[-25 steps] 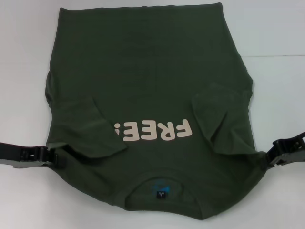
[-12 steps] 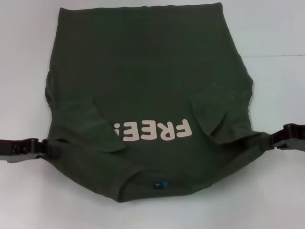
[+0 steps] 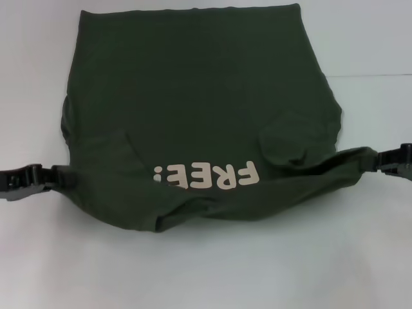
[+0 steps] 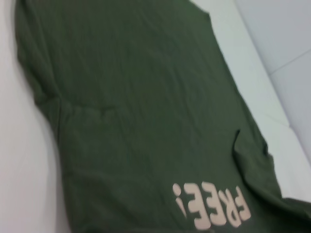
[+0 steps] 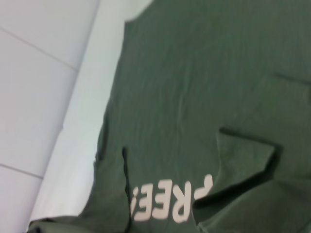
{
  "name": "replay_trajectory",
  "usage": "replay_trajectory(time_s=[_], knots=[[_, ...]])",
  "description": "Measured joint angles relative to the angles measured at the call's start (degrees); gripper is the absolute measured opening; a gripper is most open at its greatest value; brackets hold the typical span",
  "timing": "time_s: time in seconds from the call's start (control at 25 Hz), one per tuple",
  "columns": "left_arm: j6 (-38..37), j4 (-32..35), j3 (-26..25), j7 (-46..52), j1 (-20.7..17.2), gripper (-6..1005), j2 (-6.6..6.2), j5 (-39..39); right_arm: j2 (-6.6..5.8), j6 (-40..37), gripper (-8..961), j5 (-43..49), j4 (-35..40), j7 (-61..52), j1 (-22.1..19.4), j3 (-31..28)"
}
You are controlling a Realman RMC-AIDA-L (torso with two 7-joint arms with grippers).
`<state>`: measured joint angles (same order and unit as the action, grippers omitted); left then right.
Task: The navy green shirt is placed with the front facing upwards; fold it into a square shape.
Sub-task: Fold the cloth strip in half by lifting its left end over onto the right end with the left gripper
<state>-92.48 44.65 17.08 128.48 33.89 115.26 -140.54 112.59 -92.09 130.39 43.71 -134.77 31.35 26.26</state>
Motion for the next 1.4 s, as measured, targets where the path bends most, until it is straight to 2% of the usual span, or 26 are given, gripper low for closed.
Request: replay_trajectory(time_s=[0.2,0.64,0.88,1.2,1.4], knots=[[0.5,-0.2,-0.3,-1.0,-0.6,66,0.34,4.6,0.25,1.7,34,-3.3,-3.8,4.1,-0.6,-1.9],[4.7,-2.1,-0.3,-3.0,-1.8,67,1.08,14.4,0.79,4.5,35,-9.7,-5.0,8.9,-2.0,-4.7],[8.5,-5.6,-0.2,-6.2,-1.4,67,1.41,19.4,2.01,8.3,35,-13.6,-5.4,11.5,-2.0,-4.8],[14.9,-6.5,0.2,-12.1,-0.7,67,4.19,25.8,3.97,14.1,34,-18.1,-6.4,16.0,-1.1,-4.5],[15.9,-7.1,0.2,-15.3,-0.4,66,4.77,28.8,4.51,15.0,34,-21.0,-6.4,18.1,-0.9,-4.4]])
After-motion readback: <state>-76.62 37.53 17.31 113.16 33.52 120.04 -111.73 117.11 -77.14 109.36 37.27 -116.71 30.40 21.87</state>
